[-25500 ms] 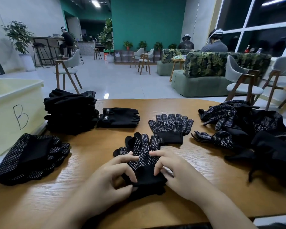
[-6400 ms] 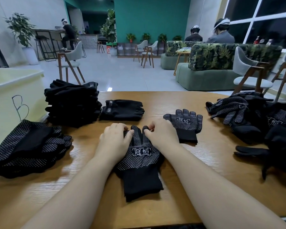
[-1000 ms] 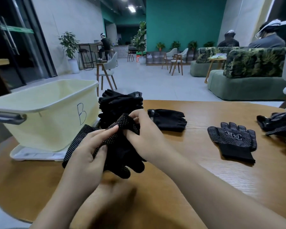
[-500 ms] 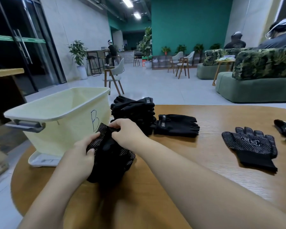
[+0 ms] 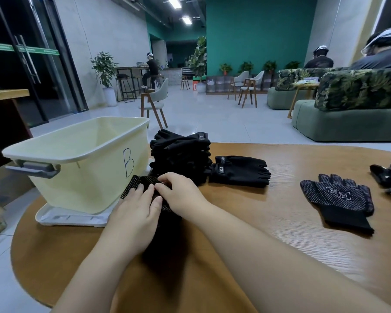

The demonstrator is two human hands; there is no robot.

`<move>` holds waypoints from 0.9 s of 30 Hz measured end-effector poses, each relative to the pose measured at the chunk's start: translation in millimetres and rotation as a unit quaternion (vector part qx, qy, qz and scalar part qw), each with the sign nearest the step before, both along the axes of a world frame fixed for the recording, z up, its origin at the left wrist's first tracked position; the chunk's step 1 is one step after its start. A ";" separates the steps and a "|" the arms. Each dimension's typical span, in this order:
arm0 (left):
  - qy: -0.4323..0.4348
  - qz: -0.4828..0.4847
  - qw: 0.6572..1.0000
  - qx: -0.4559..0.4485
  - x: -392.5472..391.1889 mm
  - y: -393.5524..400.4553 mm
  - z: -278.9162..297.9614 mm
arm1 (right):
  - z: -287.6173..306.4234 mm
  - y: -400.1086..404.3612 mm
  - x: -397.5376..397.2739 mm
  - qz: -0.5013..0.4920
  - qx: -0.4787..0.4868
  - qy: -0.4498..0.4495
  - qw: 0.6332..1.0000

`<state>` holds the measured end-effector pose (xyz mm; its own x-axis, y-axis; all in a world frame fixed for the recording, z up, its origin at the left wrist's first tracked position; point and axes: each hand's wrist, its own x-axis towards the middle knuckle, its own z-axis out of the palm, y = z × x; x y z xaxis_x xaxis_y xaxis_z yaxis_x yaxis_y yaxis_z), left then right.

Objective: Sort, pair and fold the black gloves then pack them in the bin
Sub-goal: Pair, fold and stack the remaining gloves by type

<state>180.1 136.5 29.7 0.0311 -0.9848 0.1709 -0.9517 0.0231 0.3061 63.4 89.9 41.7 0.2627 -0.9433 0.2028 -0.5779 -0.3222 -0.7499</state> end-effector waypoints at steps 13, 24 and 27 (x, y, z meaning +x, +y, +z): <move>-0.074 0.024 0.992 -0.104 -38.4 12.2 -3.3 | -5.4 50.3 -75.0 0.021 -0.047 0.015 0.999; 0.078 -0.077 0.994 -0.029 -136.8 45.5 -35.8 | -21.4 93.6 -171.5 -0.149 -0.070 -0.119 0.979; 0.089 -0.108 0.990 0.010 -158.1 52.8 -39.1 | -27.0 107.0 -197.7 -0.192 -0.079 -0.101 0.973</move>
<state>22.0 189.4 -9.4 -0.1519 -0.9751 0.1619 -0.8561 0.2116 0.4714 -134.3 196.9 14.7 -0.1629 -0.9166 0.3650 -0.5241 -0.2331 -0.8192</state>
